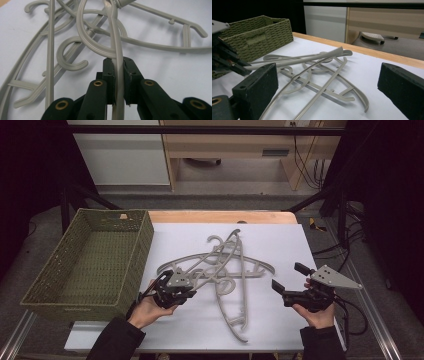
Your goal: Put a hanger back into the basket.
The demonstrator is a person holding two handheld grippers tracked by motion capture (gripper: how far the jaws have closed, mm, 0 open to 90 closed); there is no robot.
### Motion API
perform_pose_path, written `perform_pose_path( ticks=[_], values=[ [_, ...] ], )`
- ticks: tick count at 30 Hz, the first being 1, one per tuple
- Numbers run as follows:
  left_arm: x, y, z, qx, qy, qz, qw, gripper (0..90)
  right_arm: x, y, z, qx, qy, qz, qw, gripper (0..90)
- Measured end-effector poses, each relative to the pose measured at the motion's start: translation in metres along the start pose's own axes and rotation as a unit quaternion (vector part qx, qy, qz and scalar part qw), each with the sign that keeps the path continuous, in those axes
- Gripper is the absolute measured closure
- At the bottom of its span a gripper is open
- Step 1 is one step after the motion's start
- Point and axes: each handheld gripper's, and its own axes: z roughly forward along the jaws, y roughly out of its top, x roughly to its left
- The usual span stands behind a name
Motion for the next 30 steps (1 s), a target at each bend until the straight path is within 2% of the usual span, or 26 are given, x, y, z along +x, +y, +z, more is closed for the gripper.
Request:
perform_pose_path(
  ticks=[7, 11, 17, 19, 23, 30],
  values=[
    [0.001, 0.004, -0.017, -0.022, 0.004, -0.014, 0.9997, 81.4, 0.000, 0.000, 0.000, 0.001, 0.001, -0.001, 1.0000, 3.1],
    [0.003, 0.005, -0.031, -0.038, 0.004, -0.032, 0.9988, 81.4, 0.000, 0.000, 0.001, 0.003, -0.001, -0.002, 1.0000, 2.8],
    [0.004, 0.006, -0.044, -0.048, 0.006, -0.041, 0.9980, 81.4, 0.000, -0.001, 0.001, 0.004, -0.003, 0.002, 1.0000, 2.6],
    [0.004, 0.008, -0.055, -0.060, 0.005, -0.046, 0.9971, 81.4, -0.001, -0.002, 0.002, 0.006, -0.005, 0.002, 1.0000, 2.5],
    [0.003, 0.011, -0.066, -0.074, 0.007, -0.050, 0.9960, 81.4, -0.001, -0.003, 0.003, 0.008, -0.006, 0.006, 0.9999, 2.3],
    [-0.001, 0.018, -0.078, -0.084, -0.002, -0.043, 0.9955, 81.4, -0.001, -0.003, 0.004, 0.010, -0.005, 0.008, 0.9999, 2.2]
  ],
)
